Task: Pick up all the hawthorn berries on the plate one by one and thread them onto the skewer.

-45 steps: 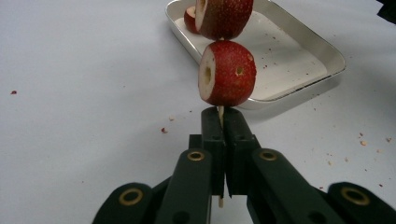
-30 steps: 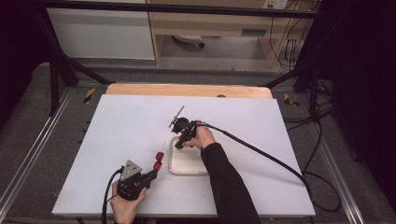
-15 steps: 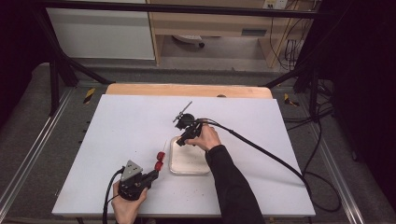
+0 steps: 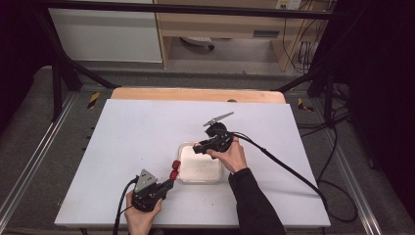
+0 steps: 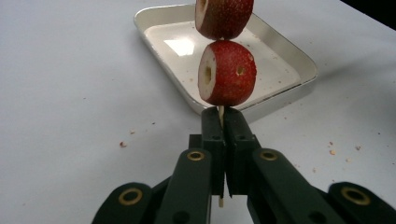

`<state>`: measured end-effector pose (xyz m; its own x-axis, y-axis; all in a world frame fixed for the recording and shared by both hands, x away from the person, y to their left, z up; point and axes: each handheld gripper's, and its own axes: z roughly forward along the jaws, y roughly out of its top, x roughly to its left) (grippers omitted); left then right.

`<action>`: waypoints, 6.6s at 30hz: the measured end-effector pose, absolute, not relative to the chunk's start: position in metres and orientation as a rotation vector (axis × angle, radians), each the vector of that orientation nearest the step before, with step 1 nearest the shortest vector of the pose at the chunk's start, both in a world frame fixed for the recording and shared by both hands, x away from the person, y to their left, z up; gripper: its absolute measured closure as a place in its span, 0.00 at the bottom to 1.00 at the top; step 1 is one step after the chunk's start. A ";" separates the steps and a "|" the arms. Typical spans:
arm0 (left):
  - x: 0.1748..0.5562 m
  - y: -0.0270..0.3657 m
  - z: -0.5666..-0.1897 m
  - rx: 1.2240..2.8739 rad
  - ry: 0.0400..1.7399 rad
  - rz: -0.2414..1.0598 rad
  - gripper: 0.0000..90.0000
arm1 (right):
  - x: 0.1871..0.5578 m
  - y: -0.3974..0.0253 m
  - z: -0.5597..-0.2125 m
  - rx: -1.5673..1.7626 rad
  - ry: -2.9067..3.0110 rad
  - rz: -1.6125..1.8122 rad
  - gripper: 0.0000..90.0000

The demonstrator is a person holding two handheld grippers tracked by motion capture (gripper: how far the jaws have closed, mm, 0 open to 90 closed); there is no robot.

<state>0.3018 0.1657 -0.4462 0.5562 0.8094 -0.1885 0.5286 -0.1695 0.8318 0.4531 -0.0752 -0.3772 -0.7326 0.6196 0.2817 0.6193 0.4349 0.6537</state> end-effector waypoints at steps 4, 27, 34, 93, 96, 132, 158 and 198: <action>0.300 0.158 -0.445 1.840 1.080 0.364 0.98 | 0.442 -0.090 -0.380 1.228 2.559 1.387 0.69; 0.289 0.114 -0.447 1.753 1.108 0.279 0.98 | 0.405 -0.121 -0.405 1.386 1.999 1.965 0.69; 0.289 0.104 -0.446 1.717 1.124 0.262 0.98 | 0.399 -0.119 -0.402 1.379 1.882 2.075 0.69; 0.289 0.100 -0.444 1.723 1.097 0.267 0.98 | 0.396 -0.123 -0.395 1.450 1.973 2.128 0.69; 0.289 0.101 -0.444 1.722 1.094 0.270 0.98 | 0.397 -0.124 -0.395 1.440 1.972 2.122 0.69; 0.290 0.102 -0.445 1.714 1.105 0.258 0.98 | 0.396 -0.123 -0.397 1.430 1.990 2.109 0.69; 0.296 0.092 -0.446 1.649 1.158 0.076 0.99 | 0.385 -0.121 -0.401 1.233 2.042 2.025 0.70; 0.307 0.126 -0.434 1.826 1.086 0.315 0.98 | 0.389 -0.156 -0.405 1.074 2.305 1.465 0.05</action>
